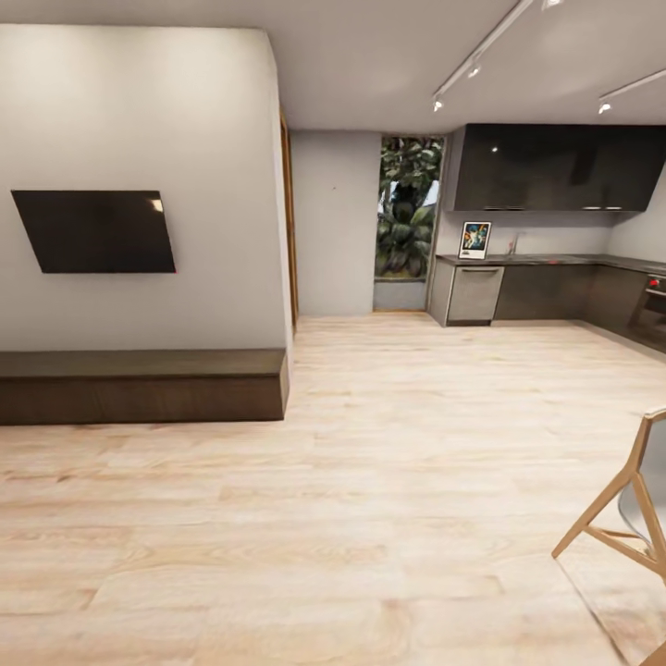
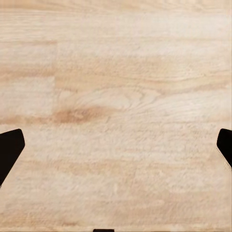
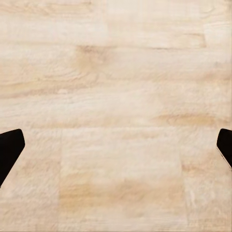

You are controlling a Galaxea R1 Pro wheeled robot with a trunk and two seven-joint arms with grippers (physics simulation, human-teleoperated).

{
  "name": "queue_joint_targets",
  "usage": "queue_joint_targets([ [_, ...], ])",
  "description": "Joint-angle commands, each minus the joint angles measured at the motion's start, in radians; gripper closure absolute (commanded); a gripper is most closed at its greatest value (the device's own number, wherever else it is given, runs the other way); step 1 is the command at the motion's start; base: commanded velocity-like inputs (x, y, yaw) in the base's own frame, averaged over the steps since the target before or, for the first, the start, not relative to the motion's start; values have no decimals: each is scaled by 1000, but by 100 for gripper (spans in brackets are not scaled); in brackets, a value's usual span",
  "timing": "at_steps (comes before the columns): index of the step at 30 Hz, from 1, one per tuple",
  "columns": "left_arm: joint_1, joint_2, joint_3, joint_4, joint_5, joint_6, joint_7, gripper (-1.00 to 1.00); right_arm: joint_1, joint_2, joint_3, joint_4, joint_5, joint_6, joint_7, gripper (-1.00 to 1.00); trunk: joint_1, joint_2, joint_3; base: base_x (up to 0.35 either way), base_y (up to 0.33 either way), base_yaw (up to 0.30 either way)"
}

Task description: Pick up the poster from the kitchen countertop and hang it on one of the wall nails in the kitchen.

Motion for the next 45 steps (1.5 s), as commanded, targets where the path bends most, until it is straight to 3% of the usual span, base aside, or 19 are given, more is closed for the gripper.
queue_joint_targets([
  [1, 0, -1, 2, -1, 0, 0, 0, -100, 0, 0, 0, 1, 1, -3, -1, -100, 1, 0, -1, 339, -80, 0],
  [37, 0, -1, 4, -1, 0, 0, 0, -100, 0, 0, 0, 1, 1, -3, -1, -100, 1, 0, -1, 338, -79, 0],
  [45, 0, -1, 4, -1, 0, 0, 0, -100, 0, 0, 0, 1, 1, -3, -1, -100, 1, 0, -1, 339, -79, -148],
])
